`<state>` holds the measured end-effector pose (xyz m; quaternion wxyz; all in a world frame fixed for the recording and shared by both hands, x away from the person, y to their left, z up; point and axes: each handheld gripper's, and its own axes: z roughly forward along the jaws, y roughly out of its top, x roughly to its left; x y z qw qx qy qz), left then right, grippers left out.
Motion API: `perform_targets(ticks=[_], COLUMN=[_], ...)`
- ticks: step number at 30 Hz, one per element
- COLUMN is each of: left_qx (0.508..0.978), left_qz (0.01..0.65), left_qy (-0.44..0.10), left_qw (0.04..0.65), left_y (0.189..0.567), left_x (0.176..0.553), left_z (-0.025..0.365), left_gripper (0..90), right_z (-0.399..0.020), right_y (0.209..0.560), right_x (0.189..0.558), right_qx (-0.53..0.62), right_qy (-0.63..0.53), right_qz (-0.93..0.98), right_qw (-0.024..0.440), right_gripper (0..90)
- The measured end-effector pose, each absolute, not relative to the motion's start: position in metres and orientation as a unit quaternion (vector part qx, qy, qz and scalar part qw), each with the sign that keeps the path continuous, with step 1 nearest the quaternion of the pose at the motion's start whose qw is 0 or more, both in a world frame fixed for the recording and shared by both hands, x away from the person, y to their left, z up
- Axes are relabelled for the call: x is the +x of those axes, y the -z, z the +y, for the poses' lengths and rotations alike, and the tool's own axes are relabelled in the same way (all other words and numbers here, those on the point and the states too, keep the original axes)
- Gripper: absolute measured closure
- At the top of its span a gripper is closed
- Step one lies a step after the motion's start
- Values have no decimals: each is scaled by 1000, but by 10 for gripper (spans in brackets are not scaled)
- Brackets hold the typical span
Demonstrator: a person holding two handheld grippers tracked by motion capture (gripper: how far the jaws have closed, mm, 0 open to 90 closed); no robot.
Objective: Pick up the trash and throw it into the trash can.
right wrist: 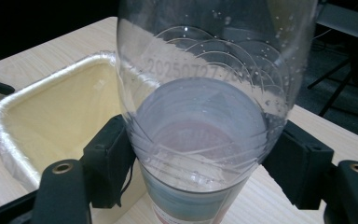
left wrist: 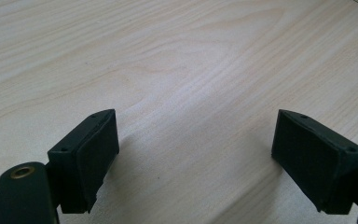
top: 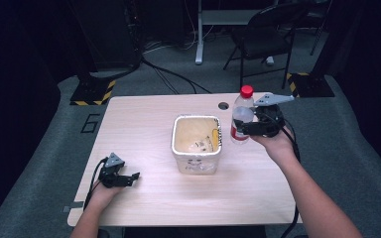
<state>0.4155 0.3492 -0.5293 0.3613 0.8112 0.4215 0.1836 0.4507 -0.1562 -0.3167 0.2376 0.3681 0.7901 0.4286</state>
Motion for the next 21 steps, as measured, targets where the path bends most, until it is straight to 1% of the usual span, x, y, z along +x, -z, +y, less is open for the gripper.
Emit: perform_targets(ticks=[11,21], left_qx=[810,810], left_qz=[423,423], left_qy=[-183,-184], left_qw=[362,362], left_y=[529,529], left_x=[415,415], left_z=[349,349], left_gripper=[146,146], right_z=[-149,-129], right_y=[298,284], right_x=[447,441], right_qx=[351,319], right_qy=[-438,-447], right_qz=[793,802], right_qw=[238,236], right_gripper=[283,283])
